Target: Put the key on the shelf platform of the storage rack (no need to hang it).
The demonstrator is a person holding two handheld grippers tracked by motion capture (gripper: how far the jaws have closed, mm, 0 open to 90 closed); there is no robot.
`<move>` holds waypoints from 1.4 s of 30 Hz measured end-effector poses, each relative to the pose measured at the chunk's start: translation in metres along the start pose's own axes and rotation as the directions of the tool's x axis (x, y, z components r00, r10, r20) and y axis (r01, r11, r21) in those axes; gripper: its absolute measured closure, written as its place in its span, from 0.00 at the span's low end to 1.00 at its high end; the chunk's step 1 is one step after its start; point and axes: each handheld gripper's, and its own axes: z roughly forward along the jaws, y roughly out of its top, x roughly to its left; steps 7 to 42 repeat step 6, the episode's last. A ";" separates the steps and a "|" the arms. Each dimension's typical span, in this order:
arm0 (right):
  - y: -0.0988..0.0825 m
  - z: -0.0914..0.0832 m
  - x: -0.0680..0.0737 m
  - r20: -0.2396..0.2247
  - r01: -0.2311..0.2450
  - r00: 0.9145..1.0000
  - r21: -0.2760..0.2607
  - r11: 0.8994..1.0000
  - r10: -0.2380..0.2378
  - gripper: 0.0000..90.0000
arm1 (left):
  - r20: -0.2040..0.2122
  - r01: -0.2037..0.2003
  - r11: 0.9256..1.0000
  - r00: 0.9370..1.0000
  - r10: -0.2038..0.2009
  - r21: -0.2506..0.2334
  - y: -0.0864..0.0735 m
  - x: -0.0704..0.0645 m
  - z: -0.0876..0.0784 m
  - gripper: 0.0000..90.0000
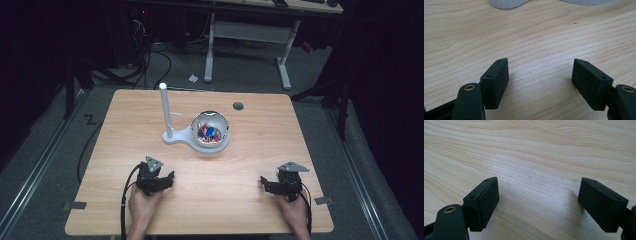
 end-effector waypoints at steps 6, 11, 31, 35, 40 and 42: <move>0.000 0.000 0.000 0.000 0.000 1.000 0.000 1.000 0.000 0.19 | 0.002 0.000 1.000 1.000 0.000 0.000 0.000 0.000 0.000 0.33; 0.000 0.000 0.000 0.000 0.000 1.000 0.000 1.000 0.000 0.19 | 0.002 0.000 1.000 1.000 0.000 0.000 0.000 0.000 0.000 0.33; 0.000 0.000 0.000 0.000 0.000 1.000 0.000 1.000 0.000 0.19 | 0.002 0.000 1.000 1.000 0.000 0.000 0.000 0.000 0.000 0.33; 0.000 0.000 0.000 0.000 0.000 1.000 0.000 1.000 0.000 0.19 | 0.002 0.000 1.000 1.000 0.000 0.000 0.000 0.000 0.000 0.33; 0.000 0.000 0.000 0.000 0.000 1.000 0.000 1.000 0.000 0.19 | 0.002 0.000 1.000 1.000 0.000 0.000 0.000 0.000 0.000 0.33; 0.000 0.000 0.000 0.000 0.000 1.000 0.000 1.000 0.000 0.19 | 0.002 0.000 1.000 1.000 0.000 0.000 0.000 0.000 0.000 0.33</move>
